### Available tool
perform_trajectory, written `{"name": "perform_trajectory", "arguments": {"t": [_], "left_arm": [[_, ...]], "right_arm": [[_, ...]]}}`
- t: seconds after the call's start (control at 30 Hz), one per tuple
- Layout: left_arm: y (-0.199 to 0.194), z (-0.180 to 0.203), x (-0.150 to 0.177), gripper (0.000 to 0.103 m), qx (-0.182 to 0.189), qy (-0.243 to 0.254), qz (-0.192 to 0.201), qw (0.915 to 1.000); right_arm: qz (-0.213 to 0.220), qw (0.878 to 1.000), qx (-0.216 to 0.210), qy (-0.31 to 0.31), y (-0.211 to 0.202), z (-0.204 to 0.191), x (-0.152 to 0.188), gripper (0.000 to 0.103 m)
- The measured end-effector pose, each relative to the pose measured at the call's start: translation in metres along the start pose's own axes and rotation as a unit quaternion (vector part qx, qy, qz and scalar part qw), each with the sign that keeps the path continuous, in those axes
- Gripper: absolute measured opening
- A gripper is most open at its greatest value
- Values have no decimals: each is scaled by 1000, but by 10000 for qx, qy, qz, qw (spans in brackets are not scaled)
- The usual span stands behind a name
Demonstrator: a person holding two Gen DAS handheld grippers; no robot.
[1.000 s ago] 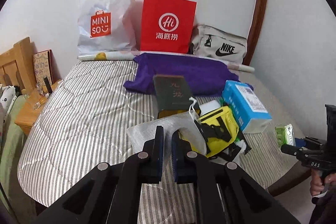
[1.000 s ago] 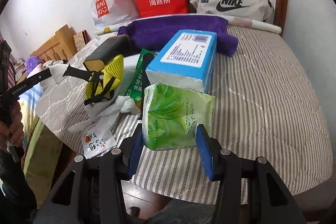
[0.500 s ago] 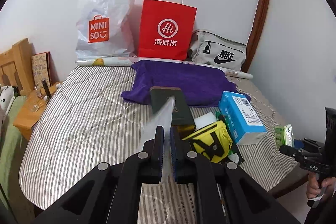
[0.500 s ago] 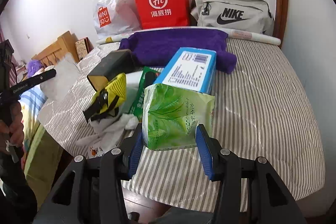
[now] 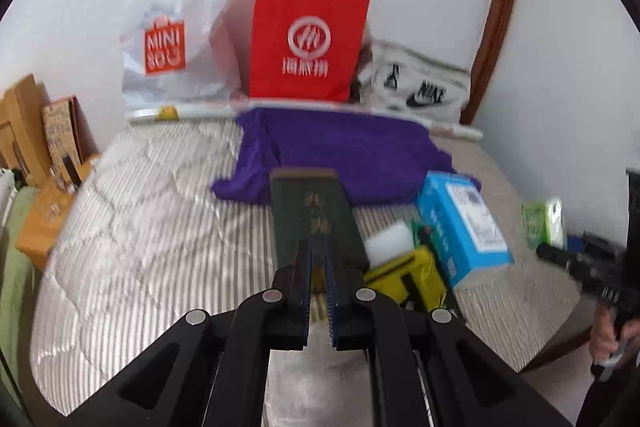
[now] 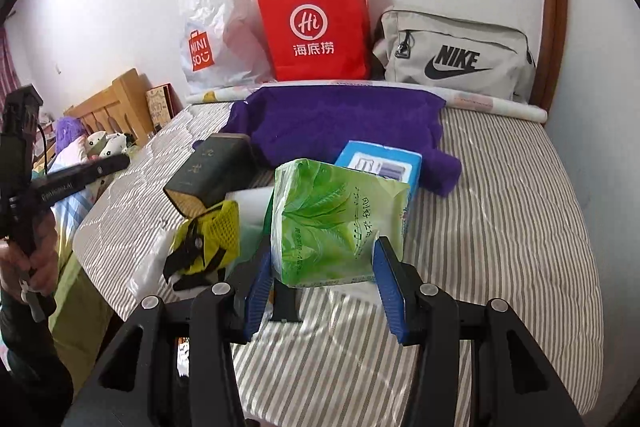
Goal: Organize soft objects
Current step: 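Lift the green tissue pack with the right tool while the left tool lifts the mesh bag, then carry the green pack with the right tool while the left tool carries the mesh bag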
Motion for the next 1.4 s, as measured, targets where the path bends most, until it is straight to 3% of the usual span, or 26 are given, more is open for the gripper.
{"name": "perform_trajectory", "arguments": {"t": [0.1,0.2,0.4,0.6,0.7,0.8,0.87,0.93,1.03,1.13,1.4], "left_arm": [[20,-7,28,15,7,-82,-487,9988],[31,-6,54,40,57,-110,-782,9969],[32,0,89,68,17,170,-943,9954],[43,9,117,69,20,425,-1299,9906],[44,10,120,72,-44,439,-1201,9918],[44,7,119,72,-157,393,-1124,9928],[44,7,119,66,-290,467,-1058,9929],[45,7,119,50,-546,698,-956,9915],[42,15,120,25,-413,872,-886,9914],[40,18,120,11,-331,883,-888,9916],[18,4,110,8,-289,537,-715,9956]], "right_arm": [[7,10000,-52,-3,3,-1,-2,49],[-69,9999,-83,-7,9,-4,1,49],[-207,9997,-128,-43,16,-10,11,49],[-302,9994,-143,-36,18,-14,21,49],[-334,9994,-127,-44,19,-16,24,49],[-363,9993,-107,-39,18,-16,27,49],[-383,9992,-97,-40,19,-17,29,49],[-409,9991,-91,-37,19,-17,32,49],[-447,9989,-97,-23,20,-17,35,49],[-465,9989,-96,-26,20,-18,38,49],[-355,9993,-102,10,8,-16,40,49]]}}
Point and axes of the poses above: each gripper's, at about its wrist camera, not at the fingertips, and y roughly the way its jaws point, z to its right, x to its underside, the point moved 8 cm from there along y, roughly the way its jaws point, and after that the axes turned 2 degrees about -z, right-handed, at the moved point
